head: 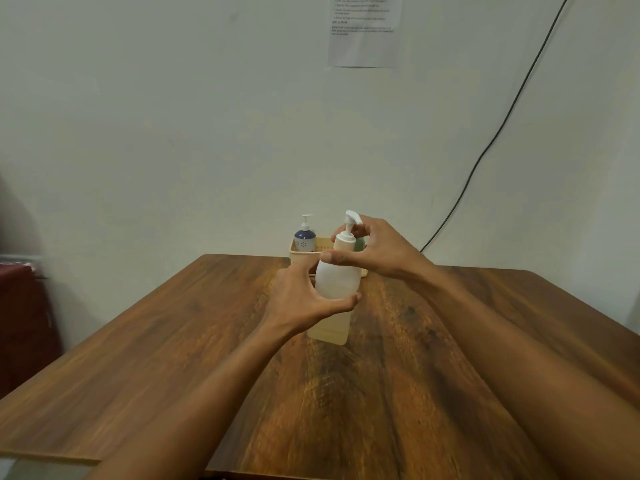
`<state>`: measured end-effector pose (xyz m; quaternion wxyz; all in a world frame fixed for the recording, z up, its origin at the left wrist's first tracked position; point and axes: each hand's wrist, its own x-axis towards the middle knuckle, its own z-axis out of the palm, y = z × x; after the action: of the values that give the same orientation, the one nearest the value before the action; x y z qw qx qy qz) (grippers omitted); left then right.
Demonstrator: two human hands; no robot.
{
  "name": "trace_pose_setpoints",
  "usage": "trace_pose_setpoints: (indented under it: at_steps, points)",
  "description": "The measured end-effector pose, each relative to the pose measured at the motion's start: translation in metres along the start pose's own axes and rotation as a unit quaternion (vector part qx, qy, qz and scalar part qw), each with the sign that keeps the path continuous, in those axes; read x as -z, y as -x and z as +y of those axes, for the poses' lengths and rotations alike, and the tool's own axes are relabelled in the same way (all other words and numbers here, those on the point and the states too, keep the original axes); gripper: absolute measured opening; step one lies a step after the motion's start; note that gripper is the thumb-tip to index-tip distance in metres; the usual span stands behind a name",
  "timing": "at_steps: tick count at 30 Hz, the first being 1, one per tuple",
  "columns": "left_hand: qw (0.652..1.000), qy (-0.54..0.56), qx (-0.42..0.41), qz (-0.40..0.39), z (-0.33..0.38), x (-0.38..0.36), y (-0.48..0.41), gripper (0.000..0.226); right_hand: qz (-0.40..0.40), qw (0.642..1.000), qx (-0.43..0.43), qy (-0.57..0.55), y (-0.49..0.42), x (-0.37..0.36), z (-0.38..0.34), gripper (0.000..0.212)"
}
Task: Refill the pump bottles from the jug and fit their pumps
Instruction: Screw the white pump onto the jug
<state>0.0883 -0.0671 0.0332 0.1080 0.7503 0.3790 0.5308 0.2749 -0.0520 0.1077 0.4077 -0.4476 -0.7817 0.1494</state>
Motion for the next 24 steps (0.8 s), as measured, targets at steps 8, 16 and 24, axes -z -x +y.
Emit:
trace_pose_setpoints:
  at_steps: [8, 16, 24]
  points:
    - [1.000, -0.007, 0.003, -0.005, 0.000, 0.002, -0.003, 0.094, -0.097, 0.993, 0.024, -0.061, -0.004, 0.033, 0.001, 0.028]
    - [1.000, -0.003, -0.002, -0.001, 0.002, -0.001, 0.002, 0.093, 0.014, 0.997, 0.069, -0.018, -0.005, 0.017, 0.004, 0.035]
    - [1.000, -0.005, 0.004, -0.002, 0.002, 0.002, -0.002, 0.088, -0.081, 0.996, 0.034, -0.003, -0.006, 0.027, -0.001, 0.054]
